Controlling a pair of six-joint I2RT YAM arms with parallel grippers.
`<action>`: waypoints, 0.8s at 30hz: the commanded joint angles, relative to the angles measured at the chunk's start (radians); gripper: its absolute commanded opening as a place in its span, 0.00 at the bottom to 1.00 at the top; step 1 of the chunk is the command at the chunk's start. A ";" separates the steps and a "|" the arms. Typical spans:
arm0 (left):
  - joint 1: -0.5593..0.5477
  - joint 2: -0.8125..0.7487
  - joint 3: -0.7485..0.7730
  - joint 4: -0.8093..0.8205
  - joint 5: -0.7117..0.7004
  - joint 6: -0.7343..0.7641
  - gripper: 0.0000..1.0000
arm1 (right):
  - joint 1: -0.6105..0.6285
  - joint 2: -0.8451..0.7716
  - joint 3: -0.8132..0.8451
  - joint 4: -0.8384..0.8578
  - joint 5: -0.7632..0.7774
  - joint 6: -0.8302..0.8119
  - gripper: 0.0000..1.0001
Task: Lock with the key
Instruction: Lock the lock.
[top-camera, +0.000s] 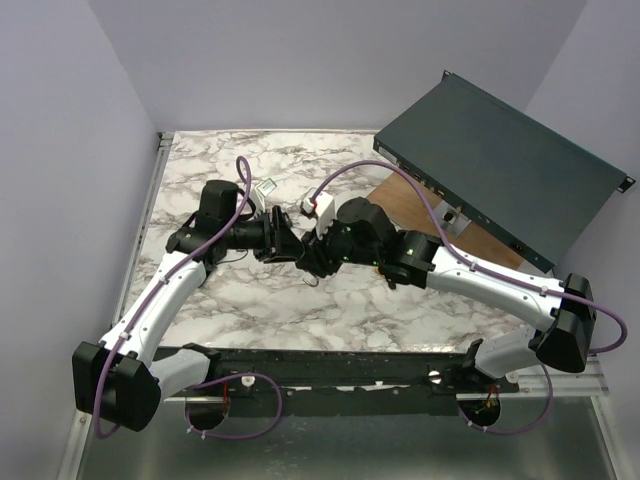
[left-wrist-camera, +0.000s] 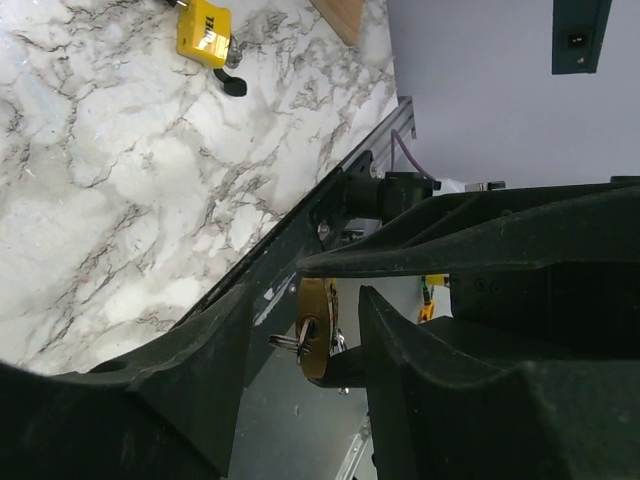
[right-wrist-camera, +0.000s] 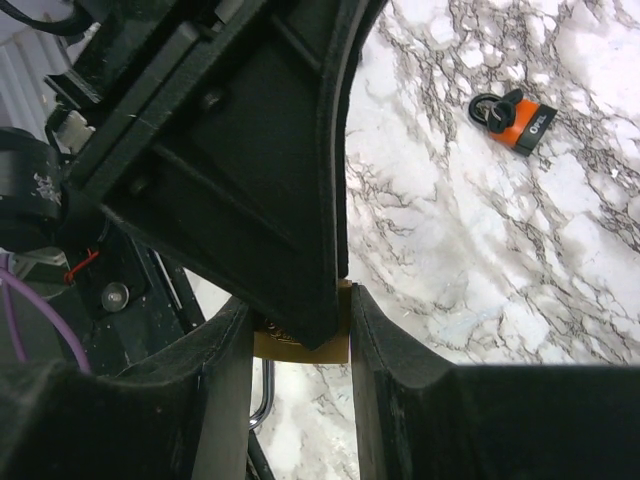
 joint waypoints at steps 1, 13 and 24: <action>-0.004 -0.002 -0.020 0.033 0.060 -0.020 0.44 | 0.018 -0.005 0.046 0.003 -0.014 -0.021 0.14; -0.015 0.016 -0.042 0.070 0.084 -0.051 0.32 | 0.029 0.013 0.054 -0.002 0.020 -0.035 0.14; -0.019 0.003 -0.067 0.131 0.096 -0.132 0.00 | 0.042 0.021 0.055 -0.001 0.062 -0.042 0.15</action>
